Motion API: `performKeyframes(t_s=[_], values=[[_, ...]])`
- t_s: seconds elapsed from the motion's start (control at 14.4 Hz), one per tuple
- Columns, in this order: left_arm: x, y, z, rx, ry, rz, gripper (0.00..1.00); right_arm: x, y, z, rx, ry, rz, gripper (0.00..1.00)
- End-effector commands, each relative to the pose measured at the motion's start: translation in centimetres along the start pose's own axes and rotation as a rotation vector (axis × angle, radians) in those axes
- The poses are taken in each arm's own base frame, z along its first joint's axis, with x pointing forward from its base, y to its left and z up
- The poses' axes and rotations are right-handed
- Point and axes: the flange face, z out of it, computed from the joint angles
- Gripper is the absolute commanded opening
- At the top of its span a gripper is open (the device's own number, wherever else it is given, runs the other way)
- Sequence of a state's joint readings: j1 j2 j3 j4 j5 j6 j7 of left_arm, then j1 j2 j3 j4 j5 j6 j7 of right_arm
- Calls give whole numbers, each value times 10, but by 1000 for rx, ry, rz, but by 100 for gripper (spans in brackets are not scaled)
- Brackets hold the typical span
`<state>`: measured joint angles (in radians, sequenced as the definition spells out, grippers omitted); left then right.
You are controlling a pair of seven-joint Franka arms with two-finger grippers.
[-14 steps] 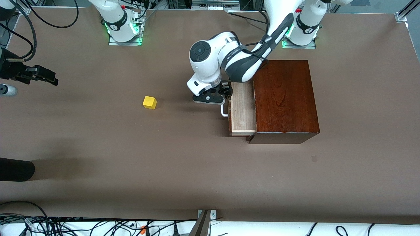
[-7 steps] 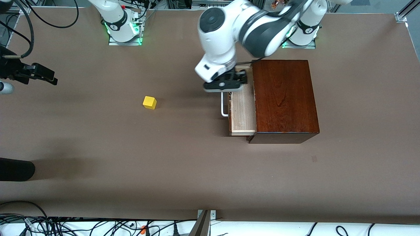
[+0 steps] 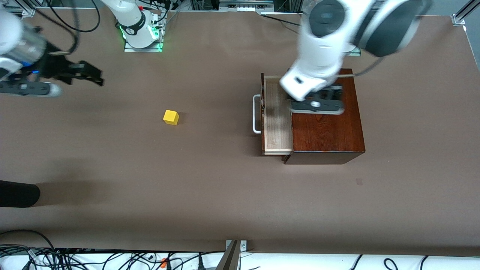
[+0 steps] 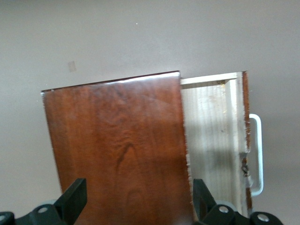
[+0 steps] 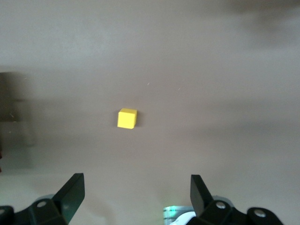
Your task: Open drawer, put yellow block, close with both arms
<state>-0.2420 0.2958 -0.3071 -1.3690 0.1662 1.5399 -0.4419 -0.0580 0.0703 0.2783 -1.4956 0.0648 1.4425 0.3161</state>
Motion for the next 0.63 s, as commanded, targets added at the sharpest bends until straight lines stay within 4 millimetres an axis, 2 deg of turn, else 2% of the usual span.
performKeyframes(t_s=[0.0, 0.14, 0.28, 0.35, 0.56], values=[[2, -67, -14, -127, -44, 5, 100, -6, -35, 42, -11, 3, 70, 100], [7, -104, -12, -126, -62, 36, 100, -9, -62, 82, -14, 20, 120, 100], [3, -145, -18, -126, -76, 49, 100, -9, -75, 126, -10, 45, 137, 100], [5, -163, -17, -125, -76, 24, 100, -9, -77, 150, -13, 59, 148, 100], [5, -201, -15, -124, -78, -42, 100, -15, -64, 236, -14, 102, 169, 100]])
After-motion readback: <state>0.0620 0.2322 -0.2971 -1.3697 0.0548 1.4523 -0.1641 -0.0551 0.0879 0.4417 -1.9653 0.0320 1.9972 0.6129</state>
